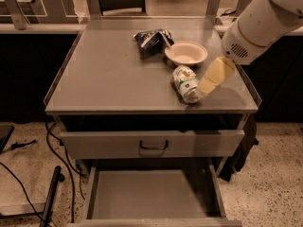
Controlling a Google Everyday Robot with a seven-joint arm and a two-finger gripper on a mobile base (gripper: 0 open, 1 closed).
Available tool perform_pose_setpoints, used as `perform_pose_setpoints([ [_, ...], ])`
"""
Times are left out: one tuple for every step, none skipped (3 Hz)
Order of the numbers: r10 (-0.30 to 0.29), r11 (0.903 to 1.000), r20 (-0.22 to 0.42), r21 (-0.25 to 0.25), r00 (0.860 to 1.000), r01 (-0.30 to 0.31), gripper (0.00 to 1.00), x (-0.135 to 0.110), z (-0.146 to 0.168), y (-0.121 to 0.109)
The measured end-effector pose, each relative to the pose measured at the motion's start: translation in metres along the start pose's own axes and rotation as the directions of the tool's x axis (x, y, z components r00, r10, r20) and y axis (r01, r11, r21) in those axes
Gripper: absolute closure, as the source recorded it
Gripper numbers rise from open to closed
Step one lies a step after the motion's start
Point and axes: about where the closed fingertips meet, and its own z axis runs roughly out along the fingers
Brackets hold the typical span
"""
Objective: Place 7up can into middle drawer
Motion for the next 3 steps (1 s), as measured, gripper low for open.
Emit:
perform_pose_setpoints([
  [0.05,0.9987,-0.004,-0.006,0.999,-0.05,0.0,-0.01,0.024,0.001],
  [0.099,0.9949,-0.016,-0.016,0.995,-0.099,0.0,-0.018,0.043,0.007],
  [0.149,0.988,-0.019,-0.039,0.989,-0.149,0.0,-0.023,0.058,0.014],
])
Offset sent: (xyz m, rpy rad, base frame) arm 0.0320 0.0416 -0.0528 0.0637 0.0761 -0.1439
